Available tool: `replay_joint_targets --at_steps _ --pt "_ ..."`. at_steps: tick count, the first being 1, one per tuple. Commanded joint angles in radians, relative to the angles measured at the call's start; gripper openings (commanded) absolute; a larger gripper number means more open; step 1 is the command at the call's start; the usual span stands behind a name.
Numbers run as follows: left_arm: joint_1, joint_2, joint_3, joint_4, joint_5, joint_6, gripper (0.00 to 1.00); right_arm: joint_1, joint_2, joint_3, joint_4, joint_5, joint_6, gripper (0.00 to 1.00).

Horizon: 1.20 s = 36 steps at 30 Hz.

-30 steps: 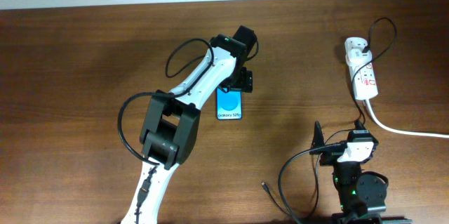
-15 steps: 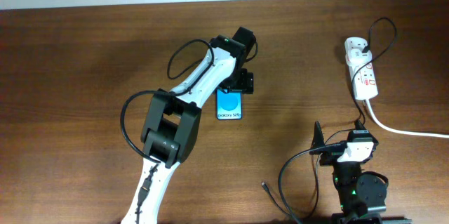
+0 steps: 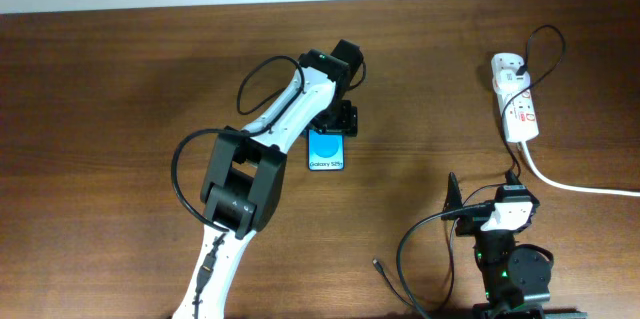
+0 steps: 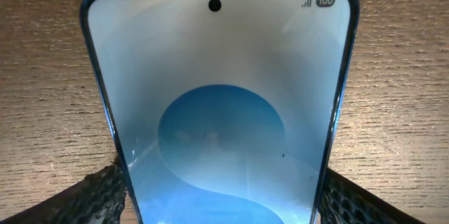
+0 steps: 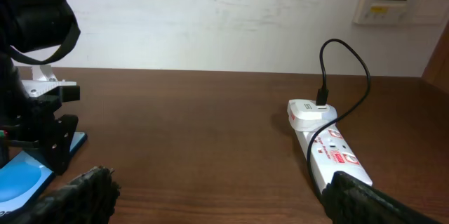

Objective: Plug charger to phone and switch on socket
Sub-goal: 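Lower the left gripper over the phone and close on its bottom edge, then lift the phone with the left gripper and raise it upright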

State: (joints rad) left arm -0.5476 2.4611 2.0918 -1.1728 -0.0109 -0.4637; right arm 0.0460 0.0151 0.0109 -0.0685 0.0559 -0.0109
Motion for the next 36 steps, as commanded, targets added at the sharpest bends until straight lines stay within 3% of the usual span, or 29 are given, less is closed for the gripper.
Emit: replay_joint_targets --at_steps 1,12,24,27,36 --pt "0.005 0.060 -0.016 -0.011 0.015 0.009 0.86 0.006 -0.006 -0.005 -0.007 0.005 0.004 0.98" --pt "0.005 0.058 -0.013 -0.014 0.016 0.009 0.76 0.006 -0.006 -0.005 -0.007 0.005 0.004 0.98" --pt "0.072 0.055 0.218 -0.188 0.091 0.009 0.75 0.006 -0.006 -0.005 -0.007 0.005 0.004 0.98" --pt "0.111 0.053 0.238 -0.213 0.233 0.010 0.75 0.006 -0.006 -0.005 -0.007 0.005 0.004 0.98" --pt "0.296 0.052 0.237 -0.232 1.022 0.054 0.77 0.006 -0.006 -0.005 -0.007 0.005 0.004 0.98"
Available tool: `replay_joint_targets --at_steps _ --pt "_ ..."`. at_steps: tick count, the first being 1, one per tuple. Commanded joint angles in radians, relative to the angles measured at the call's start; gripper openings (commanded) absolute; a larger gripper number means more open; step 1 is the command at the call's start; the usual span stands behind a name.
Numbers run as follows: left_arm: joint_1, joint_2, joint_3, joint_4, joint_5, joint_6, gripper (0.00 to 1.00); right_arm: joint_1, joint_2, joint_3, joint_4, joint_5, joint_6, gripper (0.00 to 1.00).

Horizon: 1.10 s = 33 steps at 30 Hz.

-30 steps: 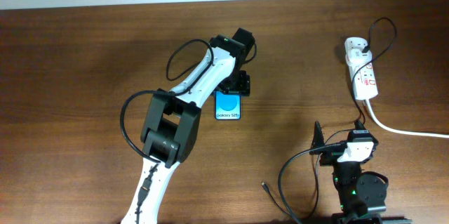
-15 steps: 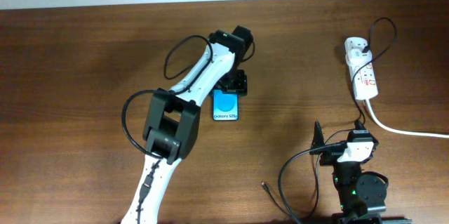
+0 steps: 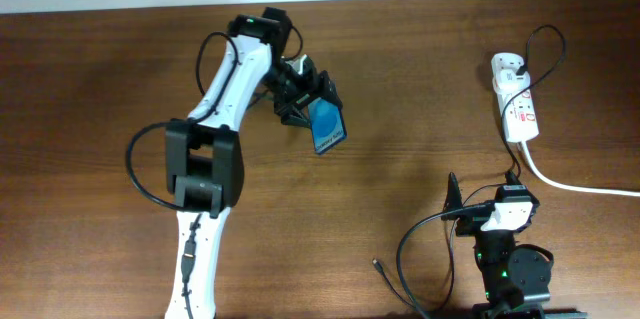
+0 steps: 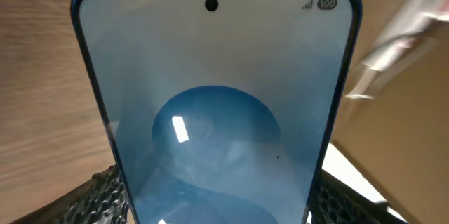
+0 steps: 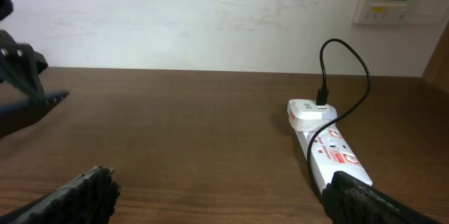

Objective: Plug charger to phone and switch on socket
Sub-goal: 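Lift the phone with the left gripper and raise it upright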

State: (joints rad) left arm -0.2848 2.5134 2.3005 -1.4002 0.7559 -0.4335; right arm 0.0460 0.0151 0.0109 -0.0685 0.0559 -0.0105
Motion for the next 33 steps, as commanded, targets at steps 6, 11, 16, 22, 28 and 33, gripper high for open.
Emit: replay_joint_targets --at_steps 6,11,16,22,28,33 --pt "0.105 0.000 0.029 -0.004 0.597 0.025 0.78 0.006 -0.006 -0.005 -0.007 0.005 0.004 0.98" --pt "0.130 0.000 0.029 -0.005 0.802 0.068 0.76 0.006 -0.006 -0.005 -0.007 0.005 0.004 0.98" --pt "0.144 0.000 0.029 -0.012 0.818 0.076 0.77 0.006 -0.006 -0.005 -0.007 0.005 0.004 0.98" --pt "0.170 0.000 0.029 -0.053 0.818 0.076 0.78 0.006 -0.006 -0.005 -0.007 0.005 0.004 0.98" --pt "0.171 0.000 0.029 -0.080 0.818 0.075 0.77 0.006 -0.006 -0.005 -0.007 0.005 0.004 0.98" --pt "0.171 0.000 0.029 -0.079 0.818 0.076 0.78 0.006 -0.006 -0.005 -0.007 0.005 0.004 0.98"
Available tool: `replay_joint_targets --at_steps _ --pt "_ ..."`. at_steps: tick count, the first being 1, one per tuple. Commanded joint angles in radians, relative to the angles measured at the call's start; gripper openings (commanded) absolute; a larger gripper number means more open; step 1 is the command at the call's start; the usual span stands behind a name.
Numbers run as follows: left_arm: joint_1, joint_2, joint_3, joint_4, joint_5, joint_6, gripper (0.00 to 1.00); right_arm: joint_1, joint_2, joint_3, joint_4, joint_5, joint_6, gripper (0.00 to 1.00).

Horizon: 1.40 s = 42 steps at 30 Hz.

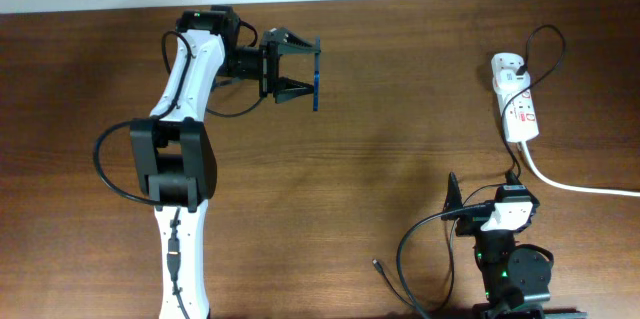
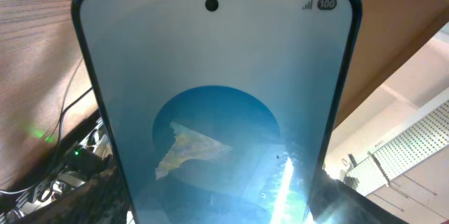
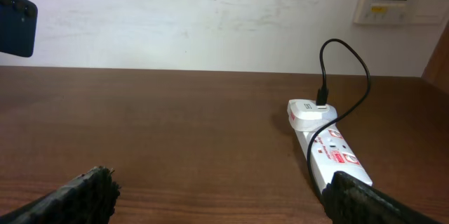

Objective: Plug charger to phone and switch on socket

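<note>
A blue phone hangs in the air over the far left-centre of the table, edge-on to the overhead camera. My left gripper is shut on its sides. The lit screen fills the left wrist view. A white power strip lies at the far right with a white charger adapter plugged in. The charger's black cable loops off the adapter, and a loose black plug lies near the front edge. My right gripper stands open, short of the strip.
The strip's white mains cord runs off the right edge. A white wall rises behind the table's far edge, with a wall panel at the right. Bare brown wood lies between the phone and the strip.
The left gripper with the phone has moved farther back and slightly left. The phone has turned from a tilted face-up pose to edge-on. The right arm has not moved.
The phone first lay flat on the table with the left gripper's fingers at its sides. Then it was off the table and tilted in that gripper. Now it is held farther back, turned on edge. The right gripper stayed open in place throughout.
</note>
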State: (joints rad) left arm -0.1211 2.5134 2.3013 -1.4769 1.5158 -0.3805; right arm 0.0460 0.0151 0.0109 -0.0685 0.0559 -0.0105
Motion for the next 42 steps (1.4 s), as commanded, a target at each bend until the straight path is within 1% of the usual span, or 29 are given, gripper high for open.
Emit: replay_joint_targets --at_steps 1,22,26,30,42 --pt "0.007 0.000 0.028 -0.003 0.058 0.023 0.78 0.006 -0.006 -0.005 -0.007 0.005 0.004 0.98" --pt "0.007 0.000 0.028 -0.003 0.058 0.023 0.78 0.006 -0.006 -0.005 -0.007 0.005 0.004 0.98" --pt "0.007 0.000 0.028 -0.059 0.058 0.023 0.78 0.006 -0.006 -0.005 -0.007 0.005 0.004 0.98" --pt "0.007 0.000 0.028 -0.082 0.058 0.023 0.77 0.006 -0.006 -0.005 -0.007 0.005 0.004 0.98" --pt "0.007 0.000 0.028 -0.082 0.058 0.023 0.77 0.006 -0.006 -0.005 -0.007 0.005 0.004 0.98"
